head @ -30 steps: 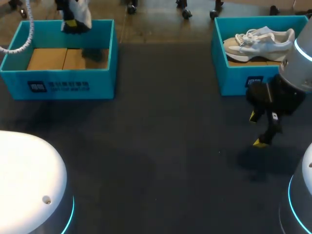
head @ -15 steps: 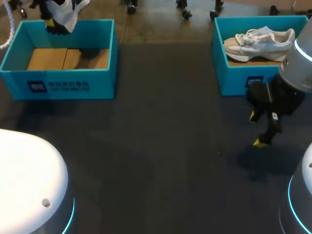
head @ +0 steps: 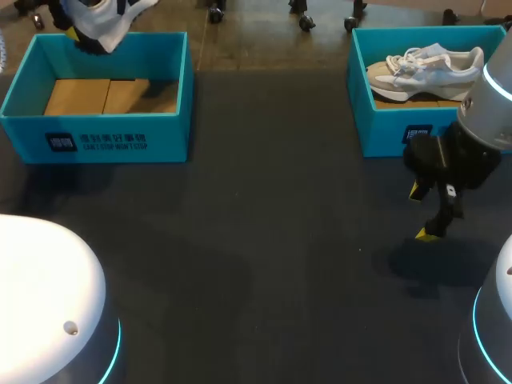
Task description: Take the shoe out of the shoebox, open the shoe tongue, remove and reinsert the insole, then place the shoe into the shoebox
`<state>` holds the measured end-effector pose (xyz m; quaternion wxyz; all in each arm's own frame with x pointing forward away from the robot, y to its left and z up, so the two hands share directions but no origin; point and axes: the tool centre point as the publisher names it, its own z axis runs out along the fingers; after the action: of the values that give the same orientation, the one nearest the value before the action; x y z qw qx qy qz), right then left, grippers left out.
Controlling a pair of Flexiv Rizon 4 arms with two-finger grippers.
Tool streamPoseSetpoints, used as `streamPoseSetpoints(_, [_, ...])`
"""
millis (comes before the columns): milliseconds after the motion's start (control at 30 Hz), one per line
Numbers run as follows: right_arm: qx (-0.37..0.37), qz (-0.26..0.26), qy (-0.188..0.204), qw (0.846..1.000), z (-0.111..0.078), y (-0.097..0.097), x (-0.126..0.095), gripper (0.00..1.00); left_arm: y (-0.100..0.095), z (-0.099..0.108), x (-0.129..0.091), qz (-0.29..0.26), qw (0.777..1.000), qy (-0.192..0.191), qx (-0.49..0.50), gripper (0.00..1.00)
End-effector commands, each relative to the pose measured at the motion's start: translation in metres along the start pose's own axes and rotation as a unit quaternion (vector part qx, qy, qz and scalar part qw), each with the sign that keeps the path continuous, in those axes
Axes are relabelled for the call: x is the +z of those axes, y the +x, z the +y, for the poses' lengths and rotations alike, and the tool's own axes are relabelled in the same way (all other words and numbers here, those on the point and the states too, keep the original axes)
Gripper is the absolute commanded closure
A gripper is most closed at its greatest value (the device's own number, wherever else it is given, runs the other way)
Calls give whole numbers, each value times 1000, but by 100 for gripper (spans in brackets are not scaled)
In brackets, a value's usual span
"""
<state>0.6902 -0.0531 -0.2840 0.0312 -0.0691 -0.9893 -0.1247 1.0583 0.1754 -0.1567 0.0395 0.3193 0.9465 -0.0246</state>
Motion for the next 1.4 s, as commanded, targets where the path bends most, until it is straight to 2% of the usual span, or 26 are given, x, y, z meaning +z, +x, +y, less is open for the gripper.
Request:
streamPoseSetpoints(33, [0, 0, 0, 1000, 0, 0, 1, 0, 8, 22, -4, -3, 995, -2, 104, 100])
streamPoseSetpoints(67, [0, 0, 0, 1000, 0, 0, 1, 0, 8, 29, -5, 3, 992, -3, 122, 100])
streamPoseSetpoints(133, [0, 0, 0, 1000, 0, 0, 1, 0, 10, 42, -7, 14, 981, 24, 192, 100])
streamPoseSetpoints(200, [0, 0, 0, 1000, 0, 0, 1, 0, 12, 55, -3, 27, 968, 18, 249, 100])
streamPoseSetpoints(600, [0, 0, 0, 1000, 0, 0, 1, 0, 12, 55, -3, 27, 968, 18, 249, 100])
streamPoseSetpoints(633, [0, 0, 0, 1000, 0, 0, 1, 0, 10, 58, -1, 27, 963, 20, 268, 100])
streamPoseSetpoints(967, [0, 0, 0, 1000, 0, 0, 1, 0, 13, 97, 22, 56, 924, -62, 374, 100])
streamPoseSetpoints(1000, [0, 0, 0, 1000, 0, 0, 1, 0, 12, 104, 22, 65, 926, -49, 369, 100])
streamPoseSetpoints(1333, [0, 0, 0, 1000, 0, 0, 1, 0, 12, 104, 22, 65, 926, -49, 369, 100])
streamPoseSetpoints(1400, [0, 0, 0, 1000, 0, 0, 1, 0, 9, 110, 29, 61, 923, -45, 376, 100])
